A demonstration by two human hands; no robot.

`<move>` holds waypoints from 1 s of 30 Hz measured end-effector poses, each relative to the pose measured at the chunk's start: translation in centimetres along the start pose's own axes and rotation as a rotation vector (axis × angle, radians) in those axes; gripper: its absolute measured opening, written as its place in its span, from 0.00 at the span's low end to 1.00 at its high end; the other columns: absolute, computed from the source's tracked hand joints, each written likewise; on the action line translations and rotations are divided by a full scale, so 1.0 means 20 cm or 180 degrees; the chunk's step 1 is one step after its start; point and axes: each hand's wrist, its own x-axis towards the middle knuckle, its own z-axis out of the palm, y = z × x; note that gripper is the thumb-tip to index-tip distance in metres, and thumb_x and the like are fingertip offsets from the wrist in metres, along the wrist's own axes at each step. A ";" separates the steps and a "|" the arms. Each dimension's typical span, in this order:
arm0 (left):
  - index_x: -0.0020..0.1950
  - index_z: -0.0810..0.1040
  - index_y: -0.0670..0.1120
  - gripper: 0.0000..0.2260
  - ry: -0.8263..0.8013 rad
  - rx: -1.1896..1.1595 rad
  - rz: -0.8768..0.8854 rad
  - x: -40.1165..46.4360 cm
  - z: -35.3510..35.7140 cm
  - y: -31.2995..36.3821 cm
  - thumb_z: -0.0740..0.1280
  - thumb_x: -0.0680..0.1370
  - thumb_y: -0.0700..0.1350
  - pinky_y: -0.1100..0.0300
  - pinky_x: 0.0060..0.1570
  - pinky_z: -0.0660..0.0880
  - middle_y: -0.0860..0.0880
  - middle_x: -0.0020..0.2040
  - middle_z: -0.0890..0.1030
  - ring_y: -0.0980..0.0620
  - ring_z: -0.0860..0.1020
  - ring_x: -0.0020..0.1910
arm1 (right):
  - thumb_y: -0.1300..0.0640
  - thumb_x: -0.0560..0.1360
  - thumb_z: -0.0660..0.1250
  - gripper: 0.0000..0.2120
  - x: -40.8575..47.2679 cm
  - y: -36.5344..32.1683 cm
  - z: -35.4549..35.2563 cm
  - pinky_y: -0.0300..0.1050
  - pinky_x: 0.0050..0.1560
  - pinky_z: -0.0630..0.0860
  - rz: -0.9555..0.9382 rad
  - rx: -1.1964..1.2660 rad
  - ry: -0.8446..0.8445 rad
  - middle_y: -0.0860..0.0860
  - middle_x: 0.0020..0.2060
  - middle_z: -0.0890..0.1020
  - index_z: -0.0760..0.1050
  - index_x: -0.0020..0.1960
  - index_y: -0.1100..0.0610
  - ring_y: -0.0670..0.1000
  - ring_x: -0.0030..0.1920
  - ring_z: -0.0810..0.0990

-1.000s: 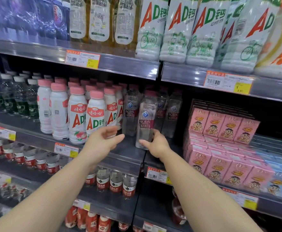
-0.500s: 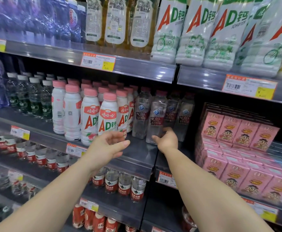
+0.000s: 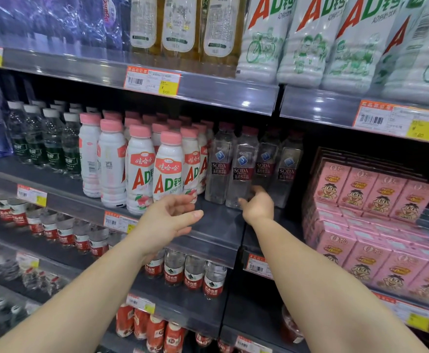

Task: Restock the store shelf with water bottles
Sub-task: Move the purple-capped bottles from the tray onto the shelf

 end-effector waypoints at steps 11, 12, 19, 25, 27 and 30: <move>0.60 0.75 0.50 0.18 -0.0009 0.0100 0.0026 -0.01 0.01 0.03 0.74 0.73 0.41 0.56 0.52 0.79 0.49 0.59 0.80 0.53 0.79 0.58 | 0.57 0.76 0.69 0.24 0.00 0.00 -0.01 0.45 0.54 0.73 -0.0007 0.0059 -0.0022 0.56 0.54 0.80 0.69 0.70 0.58 0.58 0.57 0.78; 0.60 0.75 0.51 0.18 -0.0016 0.0134 0.0037 -0.01 0.01 0.03 0.74 0.73 0.41 0.56 0.52 0.79 0.50 0.59 0.80 0.53 0.79 0.59 | 0.56 0.76 0.69 0.24 0.00 0.00 -0.02 0.45 0.53 0.73 -0.0013 0.0066 -0.0012 0.56 0.54 0.80 0.69 0.70 0.58 0.57 0.57 0.78; 0.63 0.75 0.49 0.20 0.0012 0.0428 0.0164 0.00 0.03 0.04 0.74 0.73 0.42 0.55 0.53 0.80 0.49 0.61 0.80 0.53 0.78 0.60 | 0.54 0.76 0.69 0.25 -0.09 -0.04 -0.10 0.41 0.51 0.72 -0.0142 0.0369 0.0050 0.53 0.54 0.78 0.67 0.71 0.55 0.53 0.56 0.78; 0.69 0.72 0.45 0.25 -0.0002 0.1053 0.0588 0.05 0.16 0.06 0.74 0.74 0.43 0.73 0.46 0.72 0.51 0.62 0.76 0.55 0.78 0.55 | 0.52 0.76 0.69 0.25 -0.30 -0.04 -0.23 0.40 0.50 0.69 -0.0354 0.0395 0.0093 0.47 0.51 0.76 0.68 0.71 0.52 0.49 0.52 0.76; 0.70 0.71 0.45 0.26 -0.0069 0.1193 0.0588 0.03 0.22 0.07 0.74 0.74 0.44 0.65 0.52 0.71 0.51 0.62 0.75 0.53 0.77 0.57 | 0.52 0.76 0.69 0.25 -0.39 -0.04 -0.29 0.40 0.51 0.70 -0.0342 0.0427 0.0103 0.47 0.51 0.76 0.68 0.71 0.51 0.49 0.51 0.77; 0.70 0.71 0.46 0.27 -0.0123 0.1420 0.0721 -0.04 0.32 0.10 0.74 0.73 0.46 0.60 0.56 0.70 0.50 0.64 0.76 0.52 0.76 0.60 | 0.51 0.77 0.68 0.25 -0.53 -0.05 -0.43 0.41 0.51 0.72 -0.0403 0.0400 0.0064 0.46 0.53 0.77 0.67 0.72 0.49 0.48 0.50 0.77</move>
